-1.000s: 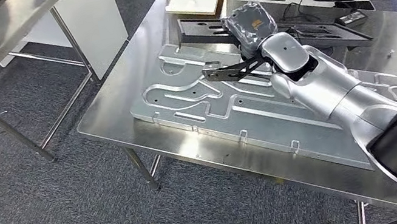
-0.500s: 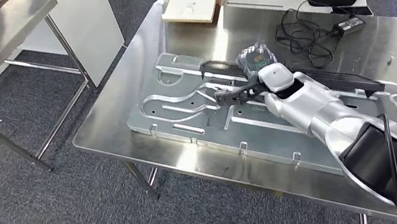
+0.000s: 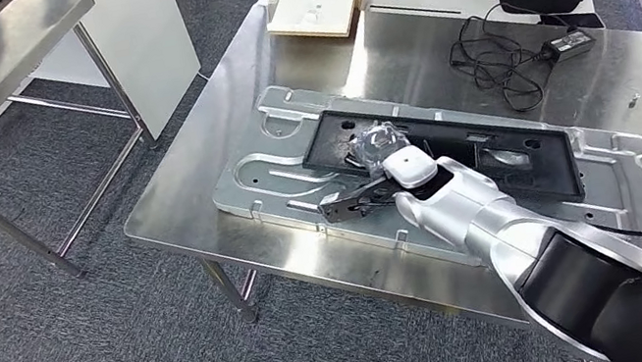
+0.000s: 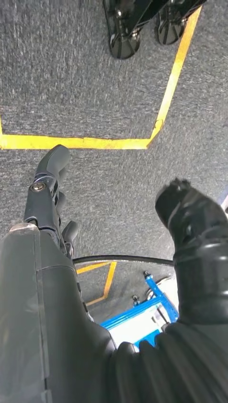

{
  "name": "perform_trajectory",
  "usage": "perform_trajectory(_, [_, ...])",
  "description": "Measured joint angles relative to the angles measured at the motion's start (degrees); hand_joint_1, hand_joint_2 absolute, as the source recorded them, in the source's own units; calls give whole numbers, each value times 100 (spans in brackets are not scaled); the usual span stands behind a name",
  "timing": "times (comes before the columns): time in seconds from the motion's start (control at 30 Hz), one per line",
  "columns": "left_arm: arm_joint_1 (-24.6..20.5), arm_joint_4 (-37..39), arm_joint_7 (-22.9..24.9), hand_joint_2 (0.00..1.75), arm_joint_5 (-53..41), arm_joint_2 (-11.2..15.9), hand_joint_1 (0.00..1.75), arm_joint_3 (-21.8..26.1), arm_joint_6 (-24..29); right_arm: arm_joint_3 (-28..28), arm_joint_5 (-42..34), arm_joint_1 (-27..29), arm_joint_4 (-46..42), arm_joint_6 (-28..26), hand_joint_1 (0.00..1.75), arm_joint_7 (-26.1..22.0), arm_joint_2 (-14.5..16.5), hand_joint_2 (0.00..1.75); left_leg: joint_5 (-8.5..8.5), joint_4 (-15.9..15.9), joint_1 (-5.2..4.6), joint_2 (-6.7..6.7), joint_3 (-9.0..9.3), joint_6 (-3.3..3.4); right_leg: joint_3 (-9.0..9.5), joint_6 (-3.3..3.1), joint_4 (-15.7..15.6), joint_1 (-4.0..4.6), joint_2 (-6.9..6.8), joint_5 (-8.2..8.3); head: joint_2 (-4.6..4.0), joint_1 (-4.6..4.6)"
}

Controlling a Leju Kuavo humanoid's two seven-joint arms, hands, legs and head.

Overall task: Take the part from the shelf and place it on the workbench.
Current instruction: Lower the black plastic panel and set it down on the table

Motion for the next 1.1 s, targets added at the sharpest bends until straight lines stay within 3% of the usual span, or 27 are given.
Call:
perform_trajectory(0.27, [21, 0, 11, 0, 18, -27, 0, 46, 0, 15, -4, -58, -240, -350, 0, -3, 154, 0, 4, 2, 6, -1, 5, -6, -1, 5, 16, 3, -5, -4, 0, 1])
perform_trajectory(0.4, [52, 0, 56, 0, 49, -50, 0, 87, 49, 21, -9, -55, -557, -935, 0, 82, 164, 0, 4, 2, 7, -1, 5, -7, -10, 5, 32, 3, -1, -6, 0, 0])
perform_trajectory(0.63, [119, 0, 123, 0, 101, -163, 0, 196, 226, -49, 469, 143, -2512, -1528, 0, 787, -1, 0, 3, 2, 7, 3, 7, -9, -19, -1, 42, 3, -1, -19, 0, 0])
perform_trajectory(0.83, [151, 0, 108, 0, 71, -239, 0, 221, 265, -154, 713, 575, -4065, -1744, 0, 734, -165, 0, 0, 1, 7, 2, 7, -14, -17, -2, 43, 3, -2, -22, 0, 0])
perform_trajectory(0.9, [156, 0, 78, 0, 47, -248, 0, 221, 258, -147, 710, 712, -4454, -1788, 0, 646, -213, 87, -1, 2, 7, 2, 7, -14, -17, -3, 42, 3, -2, -23, 0, 0])
perform_trajectory(0.97, [172, 0, 45, 0, 38, -248, 0, 221, 248, -124, 707, 848, -4809, -1897, 0, 557, -257, 175, -10, -8, -2, -3, 11, 29, 3, 34, 6, -10, -9, -12, 0, -1])
perform_trajectory(1.03, [198, 0, 21, 0, 45, -246, 0, 222, 235, -84, 683, 987, -5169, -2022, 0, 486, -306, 175, 34, -120, 37, -13, 84, 100, 32, 91, 14, -10, -23, -51, 0, 1])
perform_trajectory(1.1, [220, 0, 6, 0, 60, -248, 0, 224, 219, -15, 627, 1105, -5500, -2107, 0, 429, -379, 175, 107, -234, 82, -20, 163, 135, -81, 129, 365, -16, -32, -326, 0, 3])
